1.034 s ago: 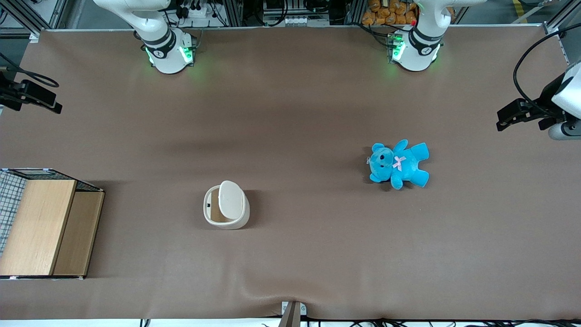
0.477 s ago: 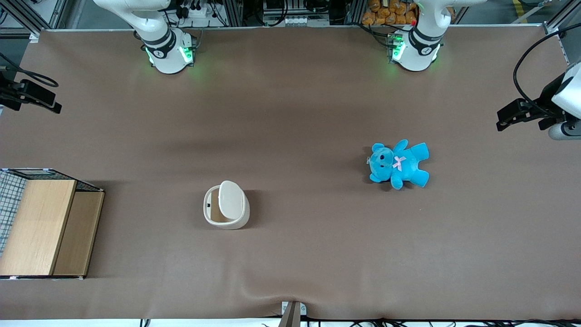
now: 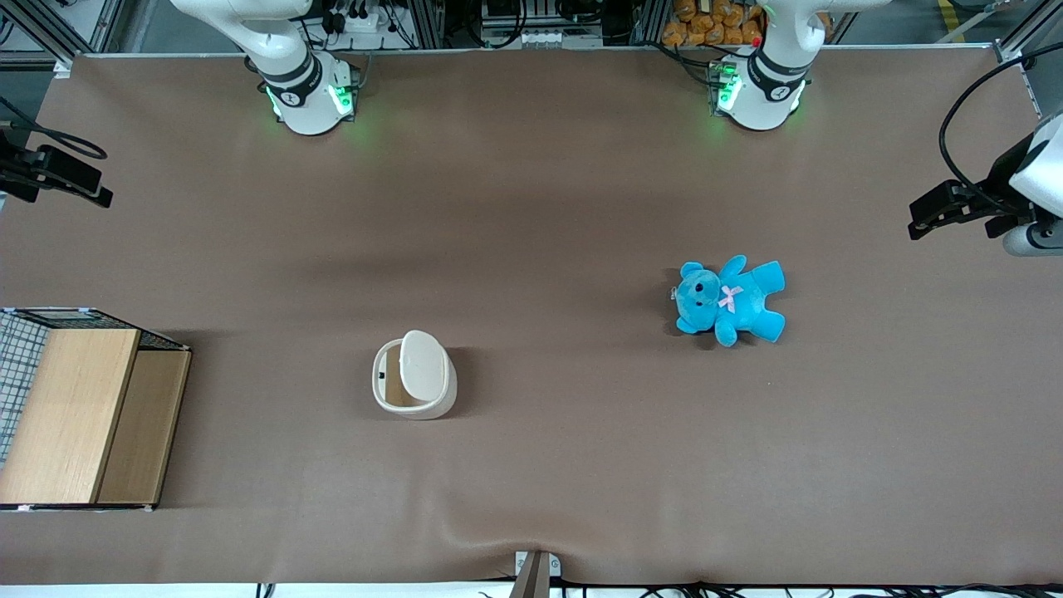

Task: Open trash can with right arm

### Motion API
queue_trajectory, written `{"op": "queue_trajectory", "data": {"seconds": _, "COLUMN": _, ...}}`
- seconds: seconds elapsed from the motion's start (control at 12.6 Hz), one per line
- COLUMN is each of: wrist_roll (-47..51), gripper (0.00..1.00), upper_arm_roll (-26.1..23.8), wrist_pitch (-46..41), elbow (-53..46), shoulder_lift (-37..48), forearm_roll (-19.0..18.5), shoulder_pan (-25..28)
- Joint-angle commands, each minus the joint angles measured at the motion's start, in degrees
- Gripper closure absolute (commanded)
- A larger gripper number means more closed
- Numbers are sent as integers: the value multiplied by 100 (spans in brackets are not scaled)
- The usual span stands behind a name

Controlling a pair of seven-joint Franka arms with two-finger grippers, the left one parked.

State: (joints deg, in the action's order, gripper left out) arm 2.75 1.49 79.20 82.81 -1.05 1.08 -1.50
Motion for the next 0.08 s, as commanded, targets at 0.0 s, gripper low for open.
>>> {"op": "queue_trajectory", "data": {"seconds": 0.0, "wrist_roll": 94, "gripper": 0, "upper_arm_roll": -26, "wrist_pitch": -71, "elbow": 7, "shoulder_lift": 96, "forearm_roll": -64, "shoulder_pan": -17}}
